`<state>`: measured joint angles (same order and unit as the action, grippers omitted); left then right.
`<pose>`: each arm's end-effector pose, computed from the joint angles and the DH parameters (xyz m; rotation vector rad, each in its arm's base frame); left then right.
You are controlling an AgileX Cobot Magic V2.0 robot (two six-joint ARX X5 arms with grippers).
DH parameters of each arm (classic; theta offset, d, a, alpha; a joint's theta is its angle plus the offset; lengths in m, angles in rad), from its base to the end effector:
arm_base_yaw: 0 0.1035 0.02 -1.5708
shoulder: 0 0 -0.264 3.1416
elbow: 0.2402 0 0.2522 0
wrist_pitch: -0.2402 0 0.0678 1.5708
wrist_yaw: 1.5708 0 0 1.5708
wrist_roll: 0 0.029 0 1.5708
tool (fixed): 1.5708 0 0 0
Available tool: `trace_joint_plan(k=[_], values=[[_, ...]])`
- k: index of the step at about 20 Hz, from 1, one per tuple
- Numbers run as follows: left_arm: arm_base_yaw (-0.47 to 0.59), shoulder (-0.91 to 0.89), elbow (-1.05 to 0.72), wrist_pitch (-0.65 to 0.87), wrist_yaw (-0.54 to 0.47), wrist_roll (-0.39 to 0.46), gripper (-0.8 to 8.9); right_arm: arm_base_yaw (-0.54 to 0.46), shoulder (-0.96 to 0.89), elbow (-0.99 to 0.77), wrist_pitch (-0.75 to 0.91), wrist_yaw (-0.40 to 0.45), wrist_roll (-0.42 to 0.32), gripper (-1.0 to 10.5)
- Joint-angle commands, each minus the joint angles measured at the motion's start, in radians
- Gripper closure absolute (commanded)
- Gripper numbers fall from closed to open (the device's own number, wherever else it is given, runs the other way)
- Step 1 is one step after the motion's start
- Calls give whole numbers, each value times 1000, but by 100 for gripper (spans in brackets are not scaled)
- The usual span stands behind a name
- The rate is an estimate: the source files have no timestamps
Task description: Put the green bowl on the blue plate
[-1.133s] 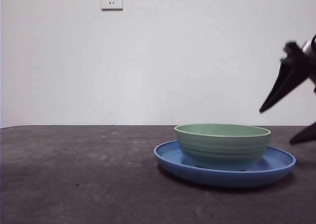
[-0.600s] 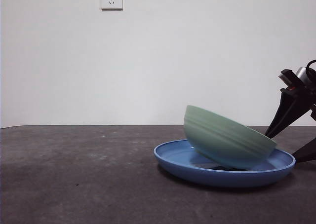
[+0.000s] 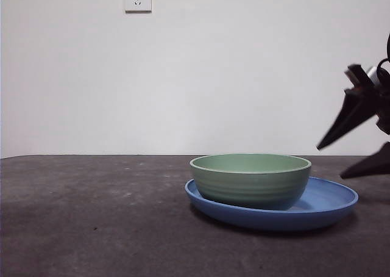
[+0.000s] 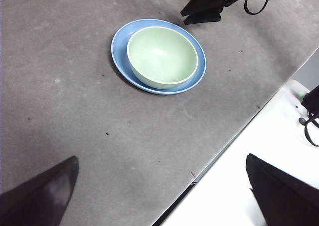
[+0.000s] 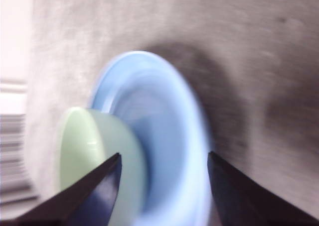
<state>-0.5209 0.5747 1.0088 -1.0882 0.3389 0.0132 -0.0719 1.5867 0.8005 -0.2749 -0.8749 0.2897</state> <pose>0.0567 -0.0437 0.3466 0.0732 0.6658 -0.8326 0.2828 0.0019 0.1611 0.7487 1.0793 0.5863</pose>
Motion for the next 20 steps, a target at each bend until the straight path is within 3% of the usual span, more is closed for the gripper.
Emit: trace_joint_plan(k=[1, 3, 5, 8, 10, 14, 20], values=[[-3, 5, 12, 12, 2, 2, 251, 0, 21, 13, -53, 126, -31, 684], [-3, 5, 12, 13, 2, 2, 252, 16, 22, 13, -79, 158, -64, 685], [-3, 5, 12, 26, 2, 2, 251, 37, 22, 13, -68, 137, -66, 685], [-3, 5, 12, 42, 2, 2, 251, 82, 32, 13, -67, 179, -66, 700], [-3, 5, 12, 41, 2, 2, 251, 103, 55, 13, -66, 210, -66, 761], [-3, 5, 12, 41, 2, 2, 251, 117, 61, 13, -68, 195, -66, 940], [-3, 5, 12, 41, 2, 2, 251, 135, 60, 40, -72, 184, -23, 939]])
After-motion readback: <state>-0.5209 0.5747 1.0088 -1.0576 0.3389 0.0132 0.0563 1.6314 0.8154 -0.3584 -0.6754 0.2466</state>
